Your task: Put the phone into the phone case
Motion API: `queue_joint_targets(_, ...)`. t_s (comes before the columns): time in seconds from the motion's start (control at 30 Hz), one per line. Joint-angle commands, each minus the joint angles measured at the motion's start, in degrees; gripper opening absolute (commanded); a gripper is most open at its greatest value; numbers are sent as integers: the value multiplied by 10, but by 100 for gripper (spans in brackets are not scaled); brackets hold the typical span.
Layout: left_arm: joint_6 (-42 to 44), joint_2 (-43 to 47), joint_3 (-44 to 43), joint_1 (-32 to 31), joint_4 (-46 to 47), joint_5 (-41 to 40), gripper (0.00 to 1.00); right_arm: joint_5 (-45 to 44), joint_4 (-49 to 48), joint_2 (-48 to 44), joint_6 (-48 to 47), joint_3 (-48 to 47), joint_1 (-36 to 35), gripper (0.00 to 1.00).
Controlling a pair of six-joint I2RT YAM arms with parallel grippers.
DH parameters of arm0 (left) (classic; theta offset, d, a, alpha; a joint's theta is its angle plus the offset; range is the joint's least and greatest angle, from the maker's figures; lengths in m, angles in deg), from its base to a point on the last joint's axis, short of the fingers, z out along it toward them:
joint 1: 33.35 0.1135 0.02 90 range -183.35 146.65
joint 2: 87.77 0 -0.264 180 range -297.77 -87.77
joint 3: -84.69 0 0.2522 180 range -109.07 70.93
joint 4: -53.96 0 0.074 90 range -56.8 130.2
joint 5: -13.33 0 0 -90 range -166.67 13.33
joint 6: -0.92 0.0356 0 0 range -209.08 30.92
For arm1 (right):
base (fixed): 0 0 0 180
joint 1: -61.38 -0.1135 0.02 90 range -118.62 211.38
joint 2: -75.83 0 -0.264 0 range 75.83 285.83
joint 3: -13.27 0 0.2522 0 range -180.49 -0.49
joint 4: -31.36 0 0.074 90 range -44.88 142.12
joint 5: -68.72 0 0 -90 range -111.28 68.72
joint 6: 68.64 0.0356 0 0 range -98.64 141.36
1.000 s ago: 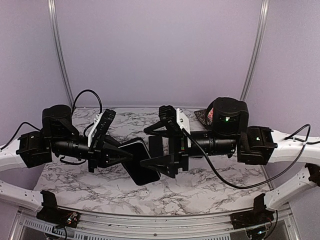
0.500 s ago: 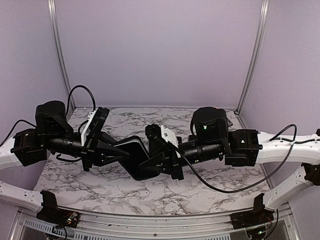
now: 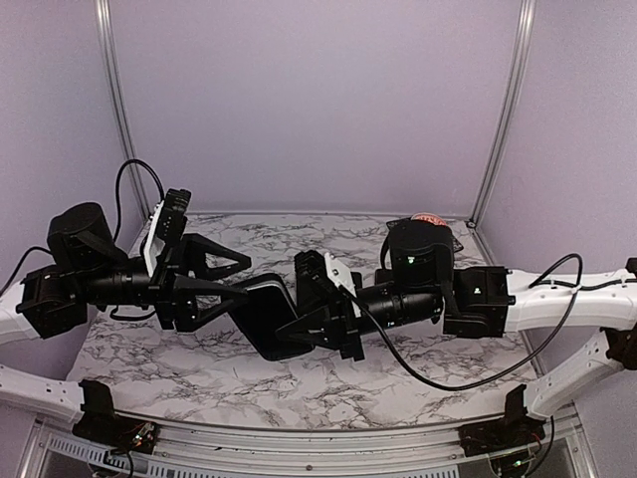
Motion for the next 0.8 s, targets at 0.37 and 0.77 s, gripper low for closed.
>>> queue_joint_targets(0.37, -51, -11, 39, -22, 125, -19, 29, 12, -119, -38, 2, 2, 3, 0)
queue_joint_targets(0.77, -3, -31, 81, -48, 124, -56, 33, 10, -172, -47, 13, -1, 5, 0)
